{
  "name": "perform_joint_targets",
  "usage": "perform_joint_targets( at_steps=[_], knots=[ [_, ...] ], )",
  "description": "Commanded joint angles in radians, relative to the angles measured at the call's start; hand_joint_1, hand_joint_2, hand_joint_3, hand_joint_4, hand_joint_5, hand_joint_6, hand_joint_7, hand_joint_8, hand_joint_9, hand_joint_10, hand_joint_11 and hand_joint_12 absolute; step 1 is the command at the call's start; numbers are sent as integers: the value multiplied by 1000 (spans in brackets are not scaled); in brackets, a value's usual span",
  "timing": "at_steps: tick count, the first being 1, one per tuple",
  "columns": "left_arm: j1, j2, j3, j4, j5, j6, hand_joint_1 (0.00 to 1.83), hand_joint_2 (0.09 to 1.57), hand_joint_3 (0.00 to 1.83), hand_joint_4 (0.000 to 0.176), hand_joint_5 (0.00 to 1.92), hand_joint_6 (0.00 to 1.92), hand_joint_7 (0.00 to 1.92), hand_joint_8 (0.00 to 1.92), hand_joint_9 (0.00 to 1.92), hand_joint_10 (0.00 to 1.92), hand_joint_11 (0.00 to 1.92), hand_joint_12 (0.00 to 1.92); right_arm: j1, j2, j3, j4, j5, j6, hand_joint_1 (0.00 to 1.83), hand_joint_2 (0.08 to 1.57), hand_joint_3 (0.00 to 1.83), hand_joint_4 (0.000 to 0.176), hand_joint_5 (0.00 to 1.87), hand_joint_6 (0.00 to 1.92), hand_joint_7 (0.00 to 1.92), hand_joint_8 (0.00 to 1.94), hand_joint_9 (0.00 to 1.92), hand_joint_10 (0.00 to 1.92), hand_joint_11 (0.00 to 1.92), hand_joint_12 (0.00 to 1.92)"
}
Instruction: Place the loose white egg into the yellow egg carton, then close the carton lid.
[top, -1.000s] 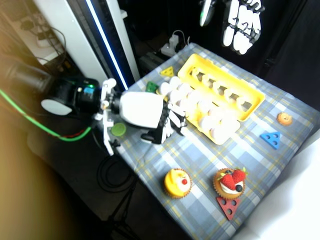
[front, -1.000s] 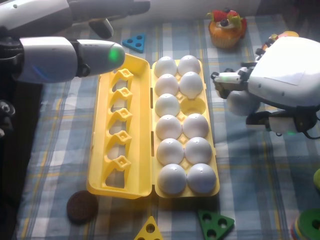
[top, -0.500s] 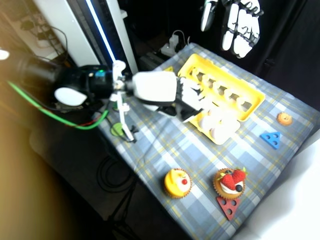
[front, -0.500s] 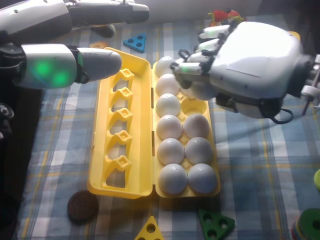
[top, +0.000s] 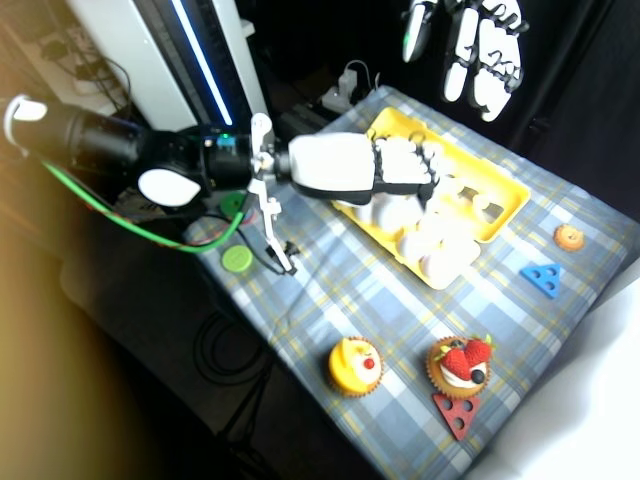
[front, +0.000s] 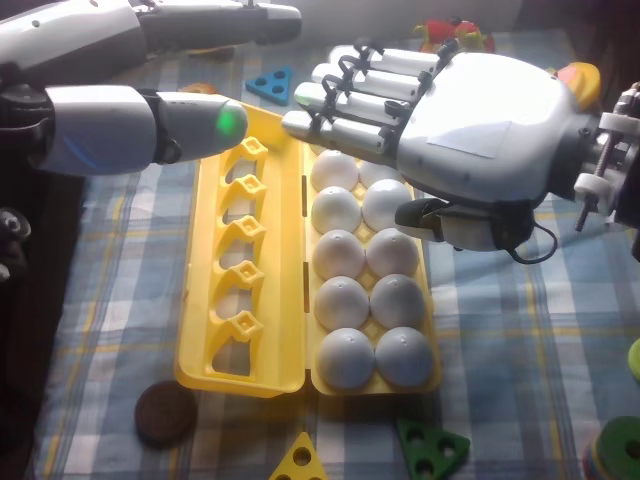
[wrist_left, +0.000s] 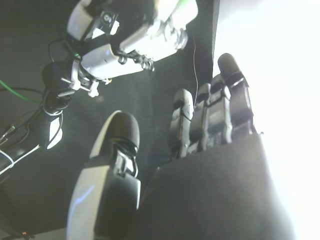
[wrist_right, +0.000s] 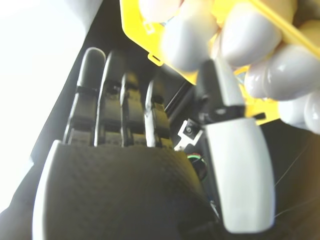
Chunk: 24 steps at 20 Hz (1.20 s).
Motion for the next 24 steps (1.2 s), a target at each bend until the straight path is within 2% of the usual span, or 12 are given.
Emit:
perform_joint_targets(
  at_steps=[1,2,4,5,6,9,11,13,16,19,22,24],
  knots=[
    [-7,6,-1,-34,-107,-6,475,1404,0,23,236,2,146,5,112,25,0,981,16,22,-7,3,134,-2,868,1313,36,0,0,0,0,0,0,0,0,0],
    [-5,12,-4,-41,-114,-6,417,1410,0,32,216,0,130,1,110,19,0,951,15,51,-22,3,145,-2,593,1362,35,0,0,0,0,0,0,0,0,0],
    [4,23,-9,-59,-131,-6,405,1411,0,26,219,2,139,2,126,21,0,1024,-2,114,-59,3,176,-2,610,1402,38,0,0,0,0,0,0,0,0,0],
    [14,28,-12,-74,-142,-6,405,1404,0,23,191,0,143,1,155,23,0,1303,-23,147,-82,5,204,-2,413,1342,0,57,0,0,0,0,0,0,6,4],
    [16,29,-12,-78,-146,-6,405,1404,0,23,191,0,143,1,155,23,0,1303,-30,157,-87,6,209,-2,413,1342,0,57,0,0,0,0,0,0,6,4],
    [60,41,-13,-161,-206,-7,383,1415,0,0,108,2,143,4,285,69,0,1501,-102,239,-142,40,279,-18,217,1273,0,132,0,0,0,0,0,0,1,0],
    [109,43,-13,-218,-254,-7,389,1412,0,0,103,1,157,7,352,105,0,1590,-154,299,-185,78,320,-63,238,1288,0,155,0,0,0,0,0,0,0,0],
    [162,49,-13,-270,-295,-24,243,1427,5,0,4,0,49,0,283,84,39,1499,-191,356,-226,91,352,-84,386,1312,0,112,0,0,0,0,0,0,0,0],
    [277,42,4,-348,-363,-99,247,1433,1,0,0,0,41,4,327,103,175,1456,-213,402,-261,91,356,-103,452,1292,0,116,0,0,0,0,0,0,0,0],
    [424,18,19,-451,-442,-142,205,1399,0,0,0,0,82,4,364,118,158,1467,-230,423,-278,93,355,-103,378,1318,0,76,0,0,0,0,0,0,6,154],
    [544,-20,41,-539,-517,-203,15,1385,0,0,0,0,59,0,366,120,219,1460,-236,438,-292,95,354,-103,424,1307,0,90,0,0,0,0,0,0,0,221],
    [618,-47,60,-571,-556,-258,0,1353,0,0,0,0,6,0,270,78,46,1426,-237,444,-296,95,350,-103,374,1309,0,31,0,0,0,0,0,0,0,8]
  ],
)
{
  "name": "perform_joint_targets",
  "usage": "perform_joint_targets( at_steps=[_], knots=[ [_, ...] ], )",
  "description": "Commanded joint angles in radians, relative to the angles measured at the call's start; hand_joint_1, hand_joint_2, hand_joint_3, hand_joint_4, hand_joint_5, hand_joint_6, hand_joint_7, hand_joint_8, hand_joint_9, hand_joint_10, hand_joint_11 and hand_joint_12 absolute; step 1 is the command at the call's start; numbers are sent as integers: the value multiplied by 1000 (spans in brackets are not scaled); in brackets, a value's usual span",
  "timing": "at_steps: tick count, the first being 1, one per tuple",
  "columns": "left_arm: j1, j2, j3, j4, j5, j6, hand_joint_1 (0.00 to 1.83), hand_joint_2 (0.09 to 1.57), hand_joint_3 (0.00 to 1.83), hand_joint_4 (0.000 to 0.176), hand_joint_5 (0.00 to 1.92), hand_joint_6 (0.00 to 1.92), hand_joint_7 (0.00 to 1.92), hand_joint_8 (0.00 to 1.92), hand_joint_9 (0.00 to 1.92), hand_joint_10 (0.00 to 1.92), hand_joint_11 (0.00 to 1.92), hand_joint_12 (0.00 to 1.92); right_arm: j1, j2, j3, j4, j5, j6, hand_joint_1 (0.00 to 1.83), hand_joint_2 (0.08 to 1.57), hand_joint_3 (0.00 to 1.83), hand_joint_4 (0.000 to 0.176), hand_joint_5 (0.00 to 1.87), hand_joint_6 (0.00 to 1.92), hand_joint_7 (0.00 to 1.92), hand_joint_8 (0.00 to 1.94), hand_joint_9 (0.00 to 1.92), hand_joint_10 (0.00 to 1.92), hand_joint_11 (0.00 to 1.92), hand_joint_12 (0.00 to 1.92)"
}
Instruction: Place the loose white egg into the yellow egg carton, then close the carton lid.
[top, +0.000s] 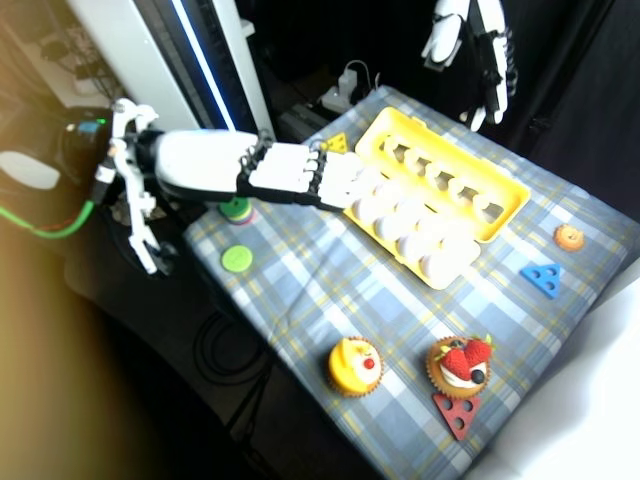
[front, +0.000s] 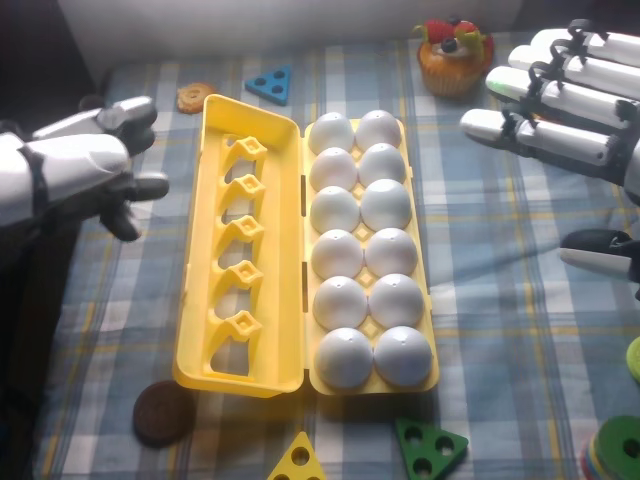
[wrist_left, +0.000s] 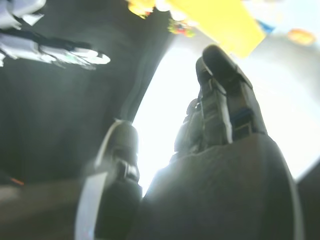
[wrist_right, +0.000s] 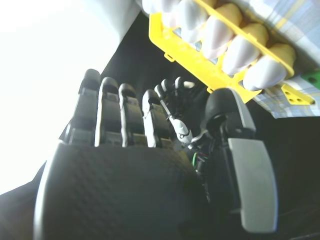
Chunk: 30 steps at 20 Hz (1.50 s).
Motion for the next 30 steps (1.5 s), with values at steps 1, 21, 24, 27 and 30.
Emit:
perform_joint_targets(
  at_steps=[1,21,24,27,30],
  knots=[
    [-8,-12,9,-24,-132,-31,0,1365,0,0,0,0,0,0,275,84,1,1431,8,5,-3,4,115,-2,378,1293,0,39,0,0,0,0,0,0,0,0],
    [-47,-104,67,129,-107,-200,0,1333,0,0,0,0,0,0,287,55,130,1329,6,27,-9,0,136,-2,427,1296,0,40,0,0,0,0,0,0,0,0],
    [-80,-90,48,173,-146,-203,0,1270,0,14,0,0,0,0,353,51,231,1204,6,33,-11,3,144,-2,361,1300,1,42,0,0,0,0,0,0,0,0],
    [-139,-76,41,246,-133,-210,0,1235,0,55,0,0,0,0,347,36,193,1295,6,36,-12,5,145,-2,355,1305,2,64,0,0,0,0,0,0,0,0],
    [-265,-96,77,395,-12,-273,0,1198,0,83,0,0,0,0,343,22,137,1471,6,43,-14,8,145,-2,441,1294,0,108,0,0,0,0,0,0,0,0]
  ],
)
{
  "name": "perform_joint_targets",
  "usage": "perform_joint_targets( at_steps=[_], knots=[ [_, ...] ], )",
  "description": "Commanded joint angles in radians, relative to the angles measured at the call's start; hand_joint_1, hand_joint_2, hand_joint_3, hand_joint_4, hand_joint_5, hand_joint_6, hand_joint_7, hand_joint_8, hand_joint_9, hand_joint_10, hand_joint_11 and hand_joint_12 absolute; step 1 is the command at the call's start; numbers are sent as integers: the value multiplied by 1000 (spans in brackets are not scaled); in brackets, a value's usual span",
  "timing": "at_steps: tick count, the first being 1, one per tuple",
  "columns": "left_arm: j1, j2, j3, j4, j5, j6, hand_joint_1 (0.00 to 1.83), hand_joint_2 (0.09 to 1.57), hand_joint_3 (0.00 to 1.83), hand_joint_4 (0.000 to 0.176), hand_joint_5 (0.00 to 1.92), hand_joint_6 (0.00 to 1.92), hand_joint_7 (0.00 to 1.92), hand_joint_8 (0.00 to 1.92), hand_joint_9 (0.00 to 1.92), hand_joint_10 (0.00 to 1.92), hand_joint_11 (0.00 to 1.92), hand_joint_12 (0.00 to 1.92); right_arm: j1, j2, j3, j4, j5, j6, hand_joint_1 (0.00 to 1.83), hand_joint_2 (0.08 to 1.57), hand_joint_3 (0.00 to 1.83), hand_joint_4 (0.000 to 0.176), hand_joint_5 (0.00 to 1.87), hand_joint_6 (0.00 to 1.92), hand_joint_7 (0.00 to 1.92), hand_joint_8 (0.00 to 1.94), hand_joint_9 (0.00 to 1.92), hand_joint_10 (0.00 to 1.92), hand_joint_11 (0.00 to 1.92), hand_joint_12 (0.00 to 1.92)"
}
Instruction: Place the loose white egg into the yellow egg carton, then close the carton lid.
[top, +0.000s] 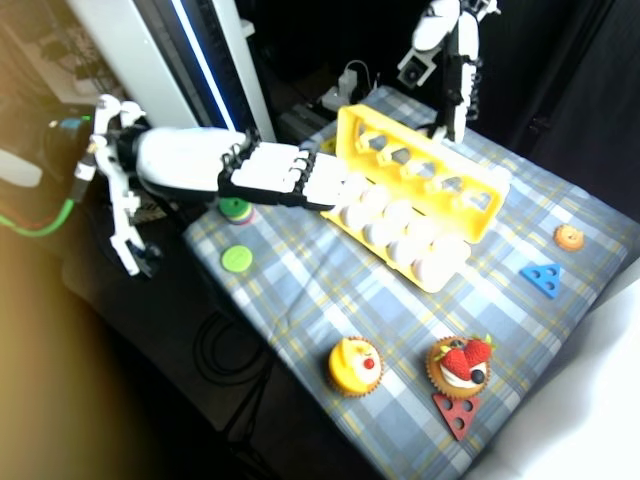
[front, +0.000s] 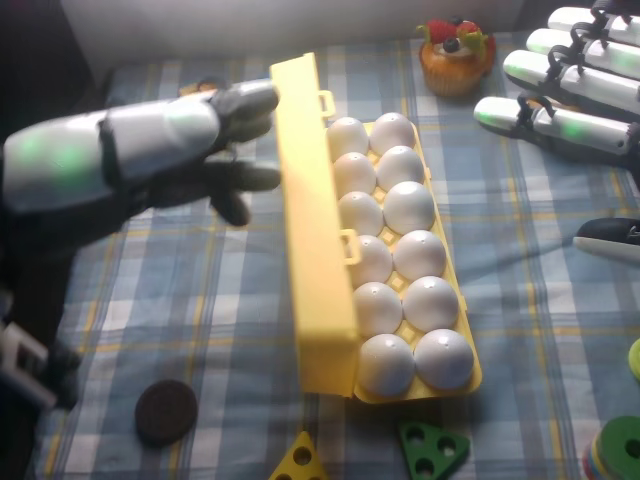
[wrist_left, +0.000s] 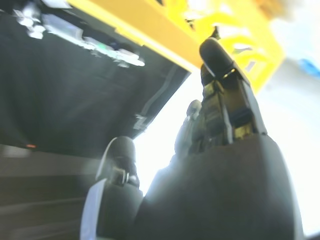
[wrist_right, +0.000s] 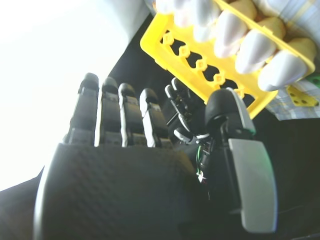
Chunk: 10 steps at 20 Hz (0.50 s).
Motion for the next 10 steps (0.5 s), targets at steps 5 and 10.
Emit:
perform_joint_targets(
  at_steps=[5,10],
  knots=[
    [-185,-114,80,269,90,-194,0,1233,0,93,0,0,0,0,383,47,250,1521,5,22,-8,9,127,-1,462,1297,0,107,0,0,0,0,0,0,0,6],
    [-290,-207,150,534,180,-386,0,1313,13,0,0,0,0,0,311,21,247,1563,2,27,-9,12,130,-1,492,1285,0,104,0,0,0,0,0,0,0,0]
  ],
)
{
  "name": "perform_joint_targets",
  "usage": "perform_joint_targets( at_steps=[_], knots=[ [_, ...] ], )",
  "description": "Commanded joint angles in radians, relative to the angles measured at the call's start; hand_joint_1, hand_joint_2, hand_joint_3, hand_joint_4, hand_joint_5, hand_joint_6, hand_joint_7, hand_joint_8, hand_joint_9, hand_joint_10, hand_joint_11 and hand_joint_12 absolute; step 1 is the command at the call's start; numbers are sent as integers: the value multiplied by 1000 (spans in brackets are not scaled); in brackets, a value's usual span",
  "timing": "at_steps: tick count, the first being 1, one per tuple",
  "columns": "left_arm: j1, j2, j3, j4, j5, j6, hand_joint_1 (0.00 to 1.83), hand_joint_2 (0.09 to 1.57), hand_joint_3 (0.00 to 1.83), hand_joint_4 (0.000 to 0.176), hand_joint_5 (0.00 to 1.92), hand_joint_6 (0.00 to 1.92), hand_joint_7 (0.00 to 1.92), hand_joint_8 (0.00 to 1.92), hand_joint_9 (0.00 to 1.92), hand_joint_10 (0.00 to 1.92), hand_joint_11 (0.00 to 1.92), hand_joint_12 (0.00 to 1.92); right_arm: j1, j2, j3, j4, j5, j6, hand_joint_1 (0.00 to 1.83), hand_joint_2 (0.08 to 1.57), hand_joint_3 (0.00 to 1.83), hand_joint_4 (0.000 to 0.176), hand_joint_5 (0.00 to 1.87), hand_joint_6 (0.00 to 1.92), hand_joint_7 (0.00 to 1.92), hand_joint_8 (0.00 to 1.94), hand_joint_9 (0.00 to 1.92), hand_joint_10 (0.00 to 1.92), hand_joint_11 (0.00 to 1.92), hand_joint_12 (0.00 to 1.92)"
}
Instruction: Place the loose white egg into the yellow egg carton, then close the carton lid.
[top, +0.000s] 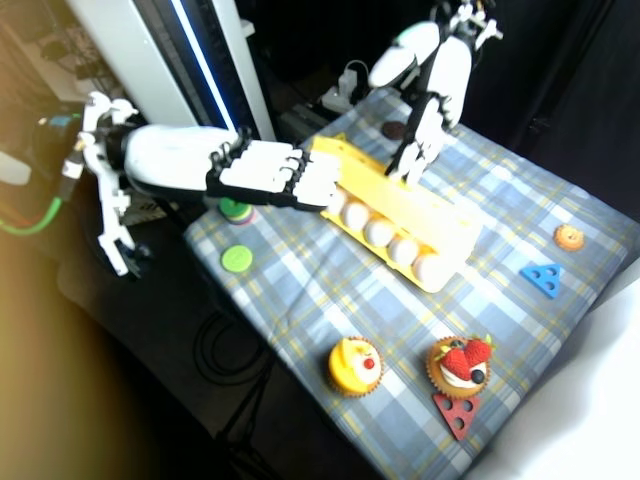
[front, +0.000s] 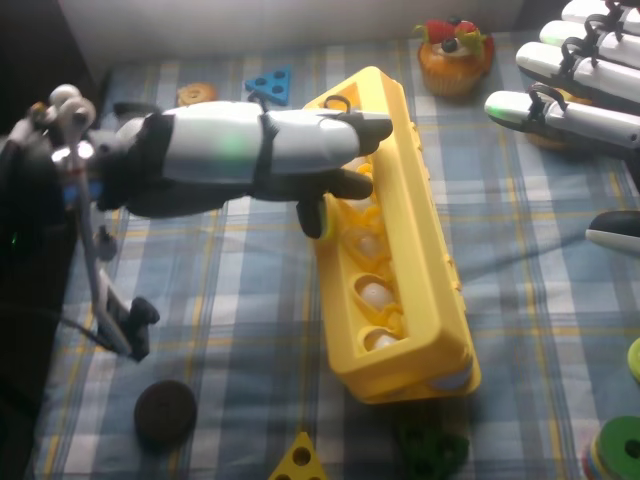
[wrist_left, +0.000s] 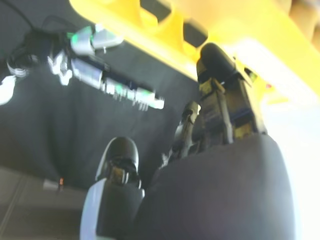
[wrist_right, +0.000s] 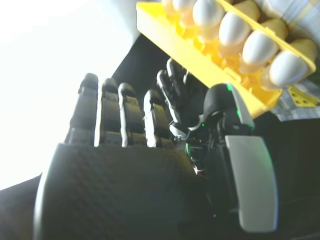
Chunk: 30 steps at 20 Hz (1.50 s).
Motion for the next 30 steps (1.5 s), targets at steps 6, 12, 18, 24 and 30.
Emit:
perform_joint_targets(
  at_steps=[6,12,18,24,30],
  knots=[
    [-106,-48,21,208,-35,-159,0,1327,0,0,0,0,0,0,180,2,23,1566,1,10,-1,15,122,-1,464,1293,0,104,0,0,0,0,0,0,0,0],
    [-185,61,-54,181,-60,-70,0,1332,2,0,0,0,0,0,94,19,0,1349,-8,22,-7,17,146,-2,479,1287,0,113,0,0,0,0,0,0,0,0],
    [-224,272,-217,-74,-65,335,7,1390,1,0,34,6,25,2,30,9,0,805,-64,60,-36,64,259,-27,525,1300,2,100,0,0,0,0,0,0,0,0],
    [-29,428,-320,-661,-247,896,342,1279,0,0,0,0,0,0,0,0,0,0,-96,68,-45,125,361,-66,533,1176,0,106,0,0,0,0,0,0,0,0],
    [231,455,-343,-995,-638,1048,293,1217,8,86,0,0,0,0,0,0,0,0,-207,70,-49,228,624,-70,460,1121,0,36,0,0,0,0,0,0,0,0]
  ],
)
